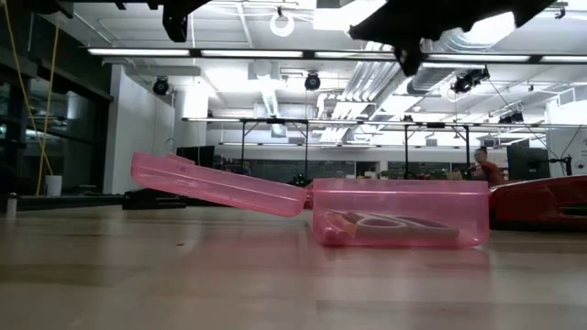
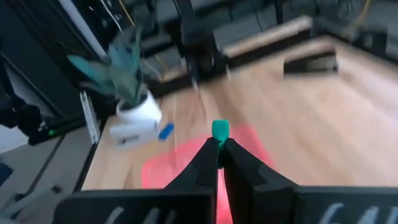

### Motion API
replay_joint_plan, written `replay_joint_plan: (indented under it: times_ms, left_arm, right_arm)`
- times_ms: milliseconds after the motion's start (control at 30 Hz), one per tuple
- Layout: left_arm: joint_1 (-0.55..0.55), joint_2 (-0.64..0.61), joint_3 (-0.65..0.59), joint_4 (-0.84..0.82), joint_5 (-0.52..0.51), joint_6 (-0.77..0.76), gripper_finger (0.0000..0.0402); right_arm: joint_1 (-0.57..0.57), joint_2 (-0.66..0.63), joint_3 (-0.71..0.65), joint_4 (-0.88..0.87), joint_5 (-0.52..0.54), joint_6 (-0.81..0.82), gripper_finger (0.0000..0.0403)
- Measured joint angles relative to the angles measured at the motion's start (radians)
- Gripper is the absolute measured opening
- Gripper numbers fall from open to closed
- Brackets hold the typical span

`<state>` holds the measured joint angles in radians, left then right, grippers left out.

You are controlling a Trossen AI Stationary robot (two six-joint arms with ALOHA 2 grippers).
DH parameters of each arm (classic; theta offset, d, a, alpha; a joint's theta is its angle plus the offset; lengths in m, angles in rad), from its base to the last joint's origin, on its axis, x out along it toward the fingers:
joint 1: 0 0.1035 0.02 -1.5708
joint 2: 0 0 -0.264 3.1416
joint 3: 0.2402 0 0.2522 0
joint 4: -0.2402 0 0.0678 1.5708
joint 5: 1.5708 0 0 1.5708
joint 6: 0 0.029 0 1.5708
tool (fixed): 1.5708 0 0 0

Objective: Pack school essentials
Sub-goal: Put the small green eraser into the pink supply box

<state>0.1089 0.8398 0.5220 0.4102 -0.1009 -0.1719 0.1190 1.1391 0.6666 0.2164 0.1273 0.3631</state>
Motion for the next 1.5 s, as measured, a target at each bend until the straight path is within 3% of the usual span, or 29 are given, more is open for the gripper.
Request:
replay_joint_plan:
  times_ms: [200, 700, 833, 1133, 1500]
  left_arm:
    - [0.0, 0.0, 0.0, 0.0, 0.0, 0.0, 0.0117]
    - [0.0, 0.0, 0.0, -0.001, 0.0, 0.0, 0.0117]
    - [0.0, 0.0, 0.0, -0.001, 0.0, 0.0, 0.0117]
    - [0.0, 0.0, 0.0, -0.002, 0.0, 0.0, 0.0117]
    - [0.0, 0.0, 0.0, -0.002, 0.0, 0.0, 0.0117]
  right_arm:
    - [-0.107, -0.001, 0.0, 0.133, -0.124, -0.144, 0.0]
    - [-0.125, -0.002, 0.0, 0.191, -0.145, -0.163, 0.0]
    - [-0.122, 0.005, 0.002, 0.12, -0.182, -0.152, 0.0]
    - [-0.019, 0.2, 0.002, -0.099, -0.205, -0.074, 0.0]
    - [0.001, 0.408, 0.002, -0.166, -0.21, -0.02, 0.0]
